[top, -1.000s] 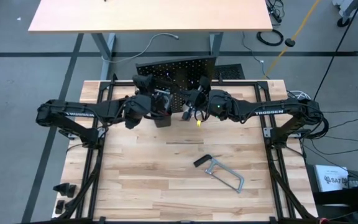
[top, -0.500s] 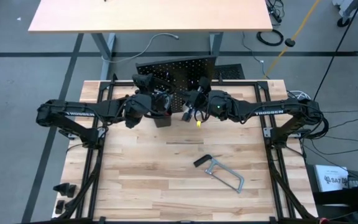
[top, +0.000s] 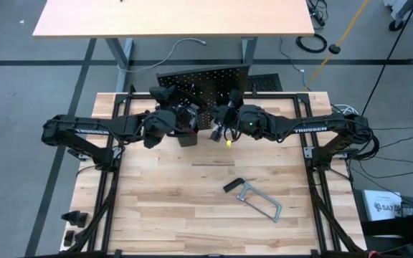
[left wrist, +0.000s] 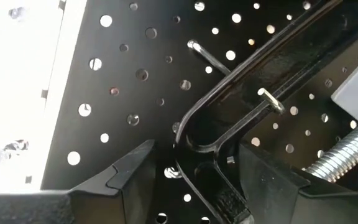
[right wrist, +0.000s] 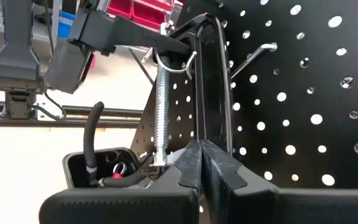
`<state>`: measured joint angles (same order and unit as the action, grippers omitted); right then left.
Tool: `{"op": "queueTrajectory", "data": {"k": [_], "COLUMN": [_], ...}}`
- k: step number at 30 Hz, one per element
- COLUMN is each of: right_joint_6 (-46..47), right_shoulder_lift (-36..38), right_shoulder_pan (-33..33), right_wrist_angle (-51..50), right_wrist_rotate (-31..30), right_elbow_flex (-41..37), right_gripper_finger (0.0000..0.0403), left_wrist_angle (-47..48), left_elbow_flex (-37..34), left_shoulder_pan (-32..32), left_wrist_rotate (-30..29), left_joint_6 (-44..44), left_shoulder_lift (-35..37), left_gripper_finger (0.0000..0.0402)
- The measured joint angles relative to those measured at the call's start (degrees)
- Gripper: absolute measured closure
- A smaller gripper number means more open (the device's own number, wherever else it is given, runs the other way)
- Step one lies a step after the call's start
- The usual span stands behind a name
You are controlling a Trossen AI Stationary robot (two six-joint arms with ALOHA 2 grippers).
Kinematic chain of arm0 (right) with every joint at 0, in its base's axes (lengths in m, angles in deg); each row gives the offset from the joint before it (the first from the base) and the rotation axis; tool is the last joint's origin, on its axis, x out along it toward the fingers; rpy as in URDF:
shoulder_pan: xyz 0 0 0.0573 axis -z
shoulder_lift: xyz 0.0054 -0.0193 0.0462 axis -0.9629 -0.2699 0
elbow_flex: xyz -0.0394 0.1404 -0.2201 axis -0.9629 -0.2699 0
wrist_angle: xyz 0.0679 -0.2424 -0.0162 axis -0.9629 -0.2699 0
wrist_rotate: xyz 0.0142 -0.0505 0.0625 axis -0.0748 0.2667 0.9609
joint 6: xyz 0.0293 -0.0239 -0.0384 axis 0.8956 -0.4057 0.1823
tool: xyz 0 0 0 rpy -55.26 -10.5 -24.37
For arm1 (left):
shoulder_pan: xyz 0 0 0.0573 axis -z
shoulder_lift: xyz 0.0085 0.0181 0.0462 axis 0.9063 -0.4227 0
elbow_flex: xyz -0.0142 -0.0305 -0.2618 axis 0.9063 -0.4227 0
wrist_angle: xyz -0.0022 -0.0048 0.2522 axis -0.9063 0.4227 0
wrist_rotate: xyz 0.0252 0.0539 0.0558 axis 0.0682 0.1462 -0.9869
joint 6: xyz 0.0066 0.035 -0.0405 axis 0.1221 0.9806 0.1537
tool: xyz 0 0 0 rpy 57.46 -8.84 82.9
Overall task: Hang tools onto peg board
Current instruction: Hang the clamp on the pegboard
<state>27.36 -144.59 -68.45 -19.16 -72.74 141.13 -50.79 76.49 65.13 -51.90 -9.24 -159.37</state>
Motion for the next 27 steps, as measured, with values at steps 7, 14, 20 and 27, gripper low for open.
{"op": "queueTrajectory", "data": {"k": [7, 14, 20, 27], "right_joint_6": [0.0, 0.0, 0.6, 0.5], "right_shoulder_lift": [0.0, 0.0, 0.0, 0.0], "right_shoulder_pan": [0.0, 0.0, -0.1, -0.8], "right_wrist_angle": [-0.7, -0.9, -1.1, -1.5], "right_wrist_rotate": [0.0, 0.0, 0.0, -0.4], "right_elbow_flex": [0.0, 0.0, 0.0, 0.0], "right_gripper_finger": [0.0403, 0.0403, 0.0403, 0.0403], "left_wrist_angle": [3.3, 3.8, 4.6, 4.9], "left_elbow_flex": [0.1, 0.1, 0.1, 0.1], "left_shoulder_pan": [0.2, 1.1, 1.1, 1.9], "left_wrist_rotate": [-1.0, -1.4, -2.3, -1.7], "left_joint_6": [-4.4, -4.2, -4.3, -6.4], "left_shoulder_lift": [0.0, 0.6, 0.7, 1.2], "left_gripper_finger": [0.0185, 0.0185, 0.0185, 0.0185]}}
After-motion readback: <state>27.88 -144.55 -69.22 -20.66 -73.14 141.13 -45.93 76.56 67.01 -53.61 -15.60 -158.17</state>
